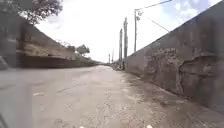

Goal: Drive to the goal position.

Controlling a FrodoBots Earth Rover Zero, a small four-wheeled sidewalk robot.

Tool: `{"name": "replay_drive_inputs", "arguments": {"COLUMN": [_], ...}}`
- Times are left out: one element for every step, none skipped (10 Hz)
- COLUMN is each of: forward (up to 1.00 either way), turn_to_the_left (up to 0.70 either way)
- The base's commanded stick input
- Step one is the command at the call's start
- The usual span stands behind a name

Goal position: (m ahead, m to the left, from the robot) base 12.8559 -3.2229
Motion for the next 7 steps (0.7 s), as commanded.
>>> {"name": "replay_drive_inputs", "arguments": {"forward": [0.70, 0.70, 0.70, 0.70, 0.70, 0.70, 0.70], "turn_to_the_left": [0.00, 0.00, 0.00, 0.00, 0.00, 0.00, 0.00]}}
